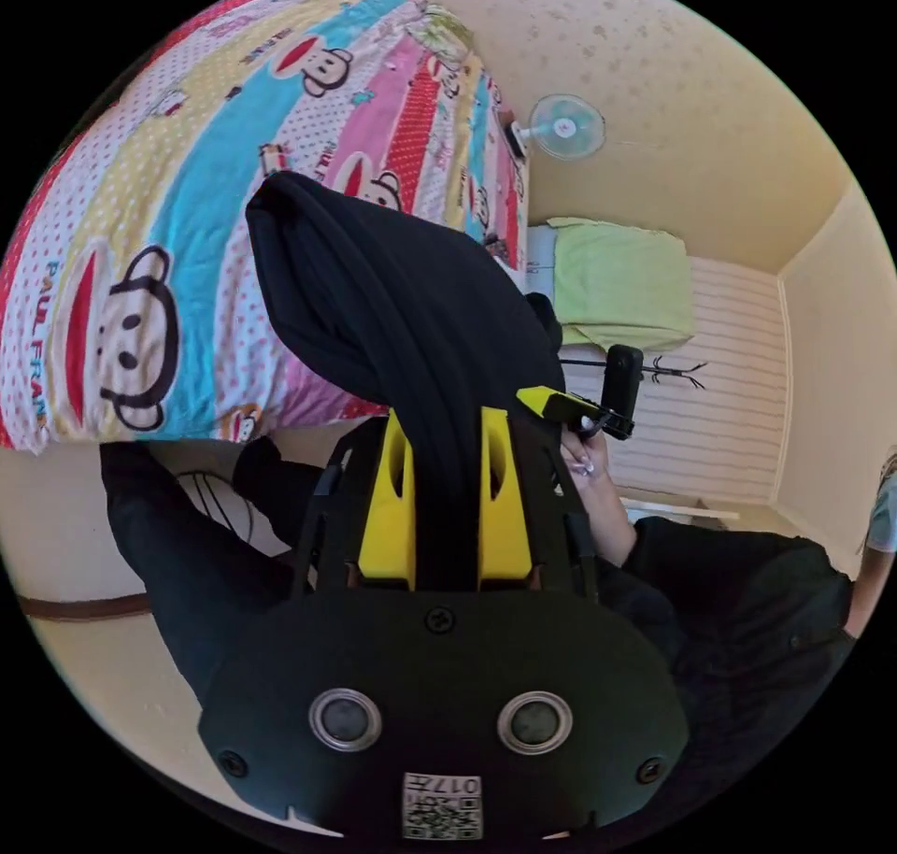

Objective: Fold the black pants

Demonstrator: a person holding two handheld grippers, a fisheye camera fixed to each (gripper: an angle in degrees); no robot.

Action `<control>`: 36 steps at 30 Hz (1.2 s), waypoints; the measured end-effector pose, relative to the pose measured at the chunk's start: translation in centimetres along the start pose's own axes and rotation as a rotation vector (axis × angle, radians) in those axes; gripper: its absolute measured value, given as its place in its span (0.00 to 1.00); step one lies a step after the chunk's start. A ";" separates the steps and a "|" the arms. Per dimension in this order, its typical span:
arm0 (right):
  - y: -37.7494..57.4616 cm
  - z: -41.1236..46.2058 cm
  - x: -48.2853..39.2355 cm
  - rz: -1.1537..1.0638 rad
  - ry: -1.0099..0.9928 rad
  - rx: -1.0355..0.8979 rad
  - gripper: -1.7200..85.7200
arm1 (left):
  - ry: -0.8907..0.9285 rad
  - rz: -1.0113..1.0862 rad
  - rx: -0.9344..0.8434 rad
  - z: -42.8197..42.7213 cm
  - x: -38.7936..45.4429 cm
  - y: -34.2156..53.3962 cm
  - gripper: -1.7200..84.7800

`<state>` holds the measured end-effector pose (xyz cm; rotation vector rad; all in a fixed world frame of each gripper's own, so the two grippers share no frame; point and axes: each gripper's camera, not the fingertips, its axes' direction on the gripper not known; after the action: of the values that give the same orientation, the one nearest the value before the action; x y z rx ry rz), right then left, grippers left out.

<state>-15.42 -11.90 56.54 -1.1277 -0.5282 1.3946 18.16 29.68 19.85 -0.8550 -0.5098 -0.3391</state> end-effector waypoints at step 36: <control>-4.4 8.1 28.1 0.441 0.998 0.000 0.17 | -0.103 -1.109 0.280 -15.1 -11.7 18.4 0.01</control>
<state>-15.18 17.58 54.91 -1.8153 0.4599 0.9898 21.61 30.03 -6.45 -0.2423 -1.0808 -1.2051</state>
